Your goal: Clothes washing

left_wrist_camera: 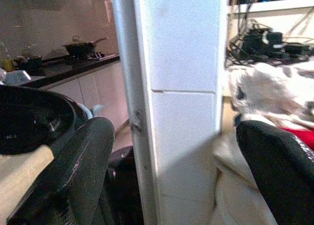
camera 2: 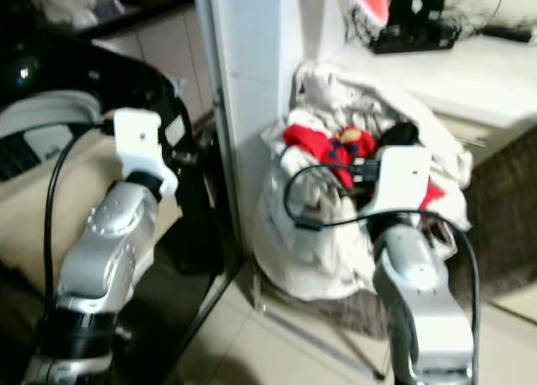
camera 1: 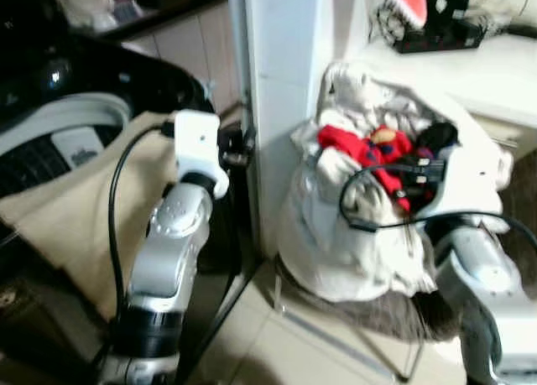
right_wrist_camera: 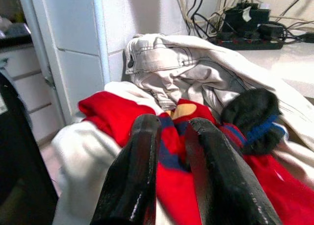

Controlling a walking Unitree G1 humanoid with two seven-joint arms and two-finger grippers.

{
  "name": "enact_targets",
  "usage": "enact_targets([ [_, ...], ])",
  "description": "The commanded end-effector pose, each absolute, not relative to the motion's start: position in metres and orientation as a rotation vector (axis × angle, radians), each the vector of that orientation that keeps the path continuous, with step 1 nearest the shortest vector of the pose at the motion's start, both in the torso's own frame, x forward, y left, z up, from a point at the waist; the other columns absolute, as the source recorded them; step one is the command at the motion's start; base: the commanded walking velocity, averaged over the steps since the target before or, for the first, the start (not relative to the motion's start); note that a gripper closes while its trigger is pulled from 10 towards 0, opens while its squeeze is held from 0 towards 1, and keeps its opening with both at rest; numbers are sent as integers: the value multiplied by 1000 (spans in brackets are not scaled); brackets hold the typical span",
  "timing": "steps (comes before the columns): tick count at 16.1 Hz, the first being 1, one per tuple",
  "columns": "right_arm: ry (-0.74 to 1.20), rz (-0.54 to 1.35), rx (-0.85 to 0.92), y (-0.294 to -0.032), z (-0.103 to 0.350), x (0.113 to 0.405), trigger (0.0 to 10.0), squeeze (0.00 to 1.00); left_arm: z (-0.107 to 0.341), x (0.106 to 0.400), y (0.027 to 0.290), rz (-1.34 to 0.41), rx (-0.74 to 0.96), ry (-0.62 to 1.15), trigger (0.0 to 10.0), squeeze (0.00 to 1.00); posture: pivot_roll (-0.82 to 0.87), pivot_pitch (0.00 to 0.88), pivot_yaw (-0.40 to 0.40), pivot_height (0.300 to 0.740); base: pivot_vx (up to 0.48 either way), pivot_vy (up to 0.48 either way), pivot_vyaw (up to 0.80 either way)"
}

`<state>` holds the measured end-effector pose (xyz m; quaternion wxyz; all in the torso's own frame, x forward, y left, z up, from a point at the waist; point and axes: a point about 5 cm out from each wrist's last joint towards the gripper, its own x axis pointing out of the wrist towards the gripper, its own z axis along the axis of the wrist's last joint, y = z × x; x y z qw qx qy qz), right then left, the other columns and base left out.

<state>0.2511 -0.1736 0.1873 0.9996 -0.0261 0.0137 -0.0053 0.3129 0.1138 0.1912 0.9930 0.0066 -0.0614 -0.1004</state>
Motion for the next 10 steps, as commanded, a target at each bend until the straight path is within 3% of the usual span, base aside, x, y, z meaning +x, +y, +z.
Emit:
enact_targets([
  [1, 9, 22, -44, -167, 191, 253, 10000, 0, 192, 314, 122, -178, 23, -125, 10000, 0, -233, 11, 2, 740, 439, 0, 0],
  [10, -22, 37, -51, -168, 198, 256, 10000, 0, 192, 315, 134, -112, 17, -110, 10000, 0, -225, 13, -5, 740, 416, 0, 0],
])
